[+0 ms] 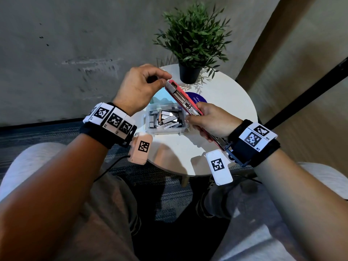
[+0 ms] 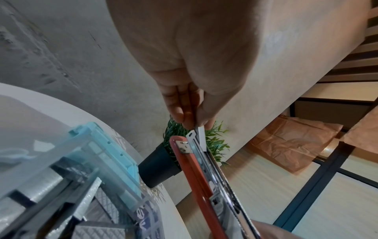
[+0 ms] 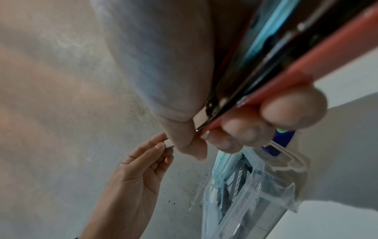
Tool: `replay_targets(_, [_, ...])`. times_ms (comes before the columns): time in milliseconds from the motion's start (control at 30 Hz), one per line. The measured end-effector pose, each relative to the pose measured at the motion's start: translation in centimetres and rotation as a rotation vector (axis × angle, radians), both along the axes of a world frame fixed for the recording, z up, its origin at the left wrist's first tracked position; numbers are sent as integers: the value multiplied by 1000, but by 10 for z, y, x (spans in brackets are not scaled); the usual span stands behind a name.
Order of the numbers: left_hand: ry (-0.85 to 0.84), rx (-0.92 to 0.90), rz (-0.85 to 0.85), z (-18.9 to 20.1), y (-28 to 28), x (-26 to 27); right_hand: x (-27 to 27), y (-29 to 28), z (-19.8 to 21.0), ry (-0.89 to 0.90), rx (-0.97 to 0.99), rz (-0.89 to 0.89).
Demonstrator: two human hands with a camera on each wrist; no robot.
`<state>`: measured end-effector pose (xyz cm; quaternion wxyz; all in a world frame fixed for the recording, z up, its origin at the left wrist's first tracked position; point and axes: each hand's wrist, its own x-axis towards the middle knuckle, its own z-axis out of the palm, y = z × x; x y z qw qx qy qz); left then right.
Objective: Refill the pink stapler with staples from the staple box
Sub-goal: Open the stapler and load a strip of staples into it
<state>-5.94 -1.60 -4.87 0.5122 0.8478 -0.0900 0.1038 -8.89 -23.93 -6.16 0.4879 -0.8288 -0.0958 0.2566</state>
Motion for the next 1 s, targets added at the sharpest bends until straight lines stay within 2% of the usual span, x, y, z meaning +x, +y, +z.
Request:
replay_targets(700, [-24, 24, 23, -12, -5, 0, 0, 3, -1, 74, 84, 9])
replay_targets(1000, [-104, 151, 50, -11, -14, -10, -1, 5, 4, 103, 121, -7])
